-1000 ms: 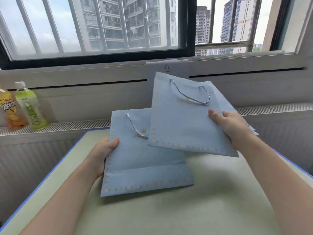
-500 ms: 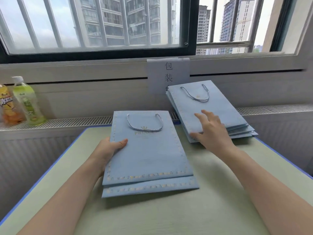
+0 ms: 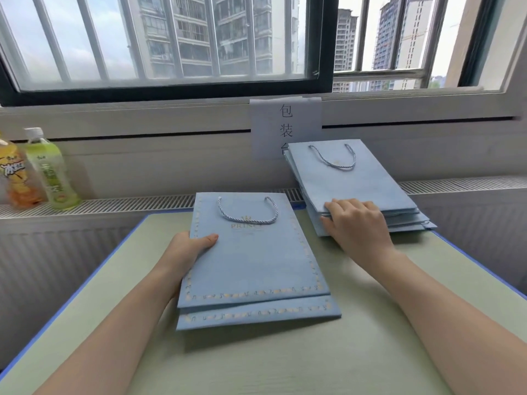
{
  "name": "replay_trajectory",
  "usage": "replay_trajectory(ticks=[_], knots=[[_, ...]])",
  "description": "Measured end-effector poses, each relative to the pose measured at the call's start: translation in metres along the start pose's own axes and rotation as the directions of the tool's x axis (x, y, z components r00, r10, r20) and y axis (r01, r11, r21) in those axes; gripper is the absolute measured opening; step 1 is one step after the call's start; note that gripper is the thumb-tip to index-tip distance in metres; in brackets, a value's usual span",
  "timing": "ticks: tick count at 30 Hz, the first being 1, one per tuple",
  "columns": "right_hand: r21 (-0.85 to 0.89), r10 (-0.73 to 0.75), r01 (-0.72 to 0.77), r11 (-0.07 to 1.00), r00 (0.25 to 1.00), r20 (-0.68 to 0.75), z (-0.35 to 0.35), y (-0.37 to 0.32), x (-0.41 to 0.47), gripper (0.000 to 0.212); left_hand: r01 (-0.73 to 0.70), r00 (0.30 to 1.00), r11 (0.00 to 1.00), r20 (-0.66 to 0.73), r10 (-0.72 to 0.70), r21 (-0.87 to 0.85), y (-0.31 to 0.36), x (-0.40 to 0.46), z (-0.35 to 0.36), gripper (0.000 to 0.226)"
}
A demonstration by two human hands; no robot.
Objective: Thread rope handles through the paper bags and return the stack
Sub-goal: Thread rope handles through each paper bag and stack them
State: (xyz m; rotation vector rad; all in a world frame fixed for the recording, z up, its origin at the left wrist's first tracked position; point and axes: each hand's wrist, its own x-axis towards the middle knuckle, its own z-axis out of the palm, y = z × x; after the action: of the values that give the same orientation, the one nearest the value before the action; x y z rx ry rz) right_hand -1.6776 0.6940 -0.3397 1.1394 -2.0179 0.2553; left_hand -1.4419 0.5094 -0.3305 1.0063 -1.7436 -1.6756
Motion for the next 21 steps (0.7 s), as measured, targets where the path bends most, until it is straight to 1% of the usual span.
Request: replay_trajectory(ticks=[3, 6, 8, 9, 10, 11, 12, 13, 14, 15, 16, 19, 21], knots=[[0.042, 0.061, -0.057, 0.998, 0.992, -0.107, -0.006, -0.003, 0.001, 0.014, 0.000, 1.000, 1.000, 0.000, 0.000, 0.018, 0.000, -0.001, 0.002, 0.022], [0.114, 0.085, -0.060, 0.992, 0.969, -0.233, -0.012, -0.007, 0.002, 0.021, -0.002, 1.000, 1.000, -0.010, 0.003, 0.027, 0.000, -0.001, 0.002, 0.019], [0.142, 0.094, -0.060, 0.988, 0.965, -0.247, -0.014, -0.007, 0.003, 0.024, -0.004, 1.000, 0.999, -0.010, 0.004, 0.032, 0.000, -0.001, 0.002, 0.015], [0.145, 0.082, -0.051, 0.988, 0.971, -0.223, -0.013, -0.007, 0.003, 0.023, -0.003, 1.000, 0.999, -0.012, 0.004, 0.034, 0.000, -0.001, 0.003, 0.014], [0.158, 0.071, -0.045, 0.986, 0.985, -0.159, -0.011, -0.007, 0.002, 0.019, -0.003, 1.000, 0.999, -0.017, 0.004, 0.035, 0.000, -0.001, 0.003, 0.014], [0.174, 0.068, -0.057, 0.983, 0.996, -0.053, -0.008, -0.008, 0.001, 0.021, -0.004, 1.000, 0.999, -0.025, 0.005, 0.036, 0.000, -0.001, 0.004, 0.015], [0.168, 0.069, -0.085, 0.982, 0.992, 0.102, -0.007, -0.010, -0.001, 0.038, -0.004, 1.000, 0.999, -0.030, 0.005, 0.036, 0.000, -0.001, 0.004, 0.015], [0.144, 0.069, -0.109, 0.983, 0.964, 0.258, -0.006, -0.010, -0.003, 0.054, -0.004, 0.999, 0.999, -0.034, 0.005, 0.036, 0.000, -0.001, 0.004, 0.016], [0.110, 0.076, -0.122, 0.986, 0.933, 0.353, -0.005, -0.011, -0.005, 0.061, -0.003, 0.999, 0.999, -0.034, 0.005, 0.041, 0.001, -0.001, 0.004, 0.017], [0.087, 0.081, -0.122, 0.989, 0.922, 0.380, -0.004, -0.013, -0.006, 0.060, -0.001, 0.999, 0.999, -0.036, 0.002, 0.047, 0.001, -0.002, 0.004, 0.018], [0.069, 0.095, -0.130, 0.989, 0.922, 0.375, -0.004, -0.014, -0.005, 0.055, 0.001, 0.999, 0.999, -0.038, 0.001, 0.050, 0.002, -0.002, 0.004, 0.019], [0.042, 0.141, -0.160, 0.986, 0.945, 0.296, -0.006, -0.019, -0.002, 0.029, 0.006, 0.999, 0.999, -0.036, -0.004, 0.051, 0.002, -0.002, 0.004, 0.019], [0.031, 0.132, -0.144, 0.989, 0.960, 0.246, -0.007, -0.021, 0.001, 0.015, 0.002, 0.999, 0.999, -0.035, 0.000, 0.035, 0.003, -0.003, 0.005, 0.018]])
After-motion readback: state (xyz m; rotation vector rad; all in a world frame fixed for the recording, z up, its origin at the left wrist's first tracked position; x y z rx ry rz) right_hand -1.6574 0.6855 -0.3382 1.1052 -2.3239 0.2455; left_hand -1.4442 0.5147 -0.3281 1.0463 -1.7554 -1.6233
